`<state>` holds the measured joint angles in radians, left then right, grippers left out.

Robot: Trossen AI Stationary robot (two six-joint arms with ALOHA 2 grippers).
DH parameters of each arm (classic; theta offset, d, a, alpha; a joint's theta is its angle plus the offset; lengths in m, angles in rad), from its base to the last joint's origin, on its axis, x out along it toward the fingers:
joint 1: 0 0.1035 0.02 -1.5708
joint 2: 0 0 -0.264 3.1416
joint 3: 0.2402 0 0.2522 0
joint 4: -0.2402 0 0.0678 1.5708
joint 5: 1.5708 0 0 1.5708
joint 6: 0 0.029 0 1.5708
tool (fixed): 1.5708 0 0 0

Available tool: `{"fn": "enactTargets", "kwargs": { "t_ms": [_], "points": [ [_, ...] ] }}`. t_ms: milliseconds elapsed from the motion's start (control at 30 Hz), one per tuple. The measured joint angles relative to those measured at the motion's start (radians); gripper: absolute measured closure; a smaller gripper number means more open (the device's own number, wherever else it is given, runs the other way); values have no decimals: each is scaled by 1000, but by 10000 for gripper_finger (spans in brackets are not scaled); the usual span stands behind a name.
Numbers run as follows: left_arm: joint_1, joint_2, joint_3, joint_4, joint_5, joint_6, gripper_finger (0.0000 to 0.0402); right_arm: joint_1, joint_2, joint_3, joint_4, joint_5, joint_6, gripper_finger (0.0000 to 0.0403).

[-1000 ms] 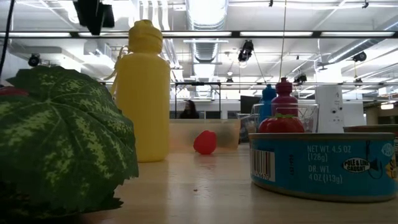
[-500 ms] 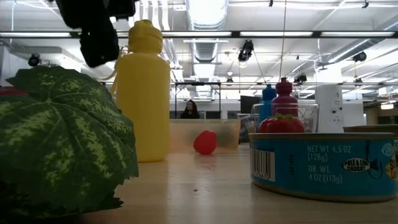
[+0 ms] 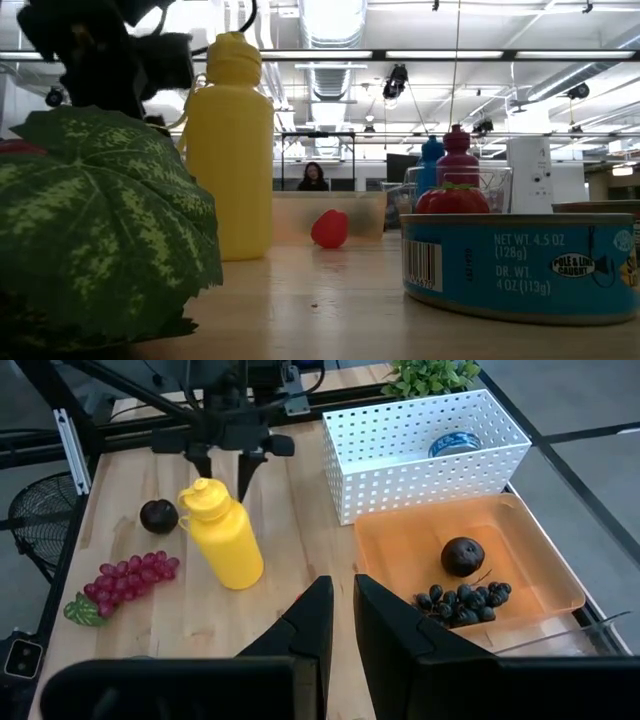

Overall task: Pick & Place Food Item
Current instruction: Put the yellow tumbler into the transparent bin

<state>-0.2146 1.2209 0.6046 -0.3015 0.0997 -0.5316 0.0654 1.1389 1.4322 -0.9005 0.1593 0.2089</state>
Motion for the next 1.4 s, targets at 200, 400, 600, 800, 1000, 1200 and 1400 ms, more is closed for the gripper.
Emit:
{"fn": "enactTargets", "kwargs": {
  "t_ms": [200,400,600,800,1000,1200,1400],
  "points": [
    [0,1,-55,121,-40,-5,201,0,0,0,0,0,0,364],
    [0,1,-114,266,-123,-19,196,0,0,0,2,0,0,364],
    [-1,1,-122,294,-127,-24,191,0,0,0,2,0,0,364],
    [-1,25,-122,334,-130,-23,188,0,0,0,2,0,1,364],
    [-1,126,-121,488,-115,-23,195,0,0,0,2,0,1,364],
    [0,228,-96,593,-99,-13,204,0,0,0,2,0,1,364],
    [3,329,-39,672,-56,52,213,0,0,0,2,0,1,364]
  ]
}}
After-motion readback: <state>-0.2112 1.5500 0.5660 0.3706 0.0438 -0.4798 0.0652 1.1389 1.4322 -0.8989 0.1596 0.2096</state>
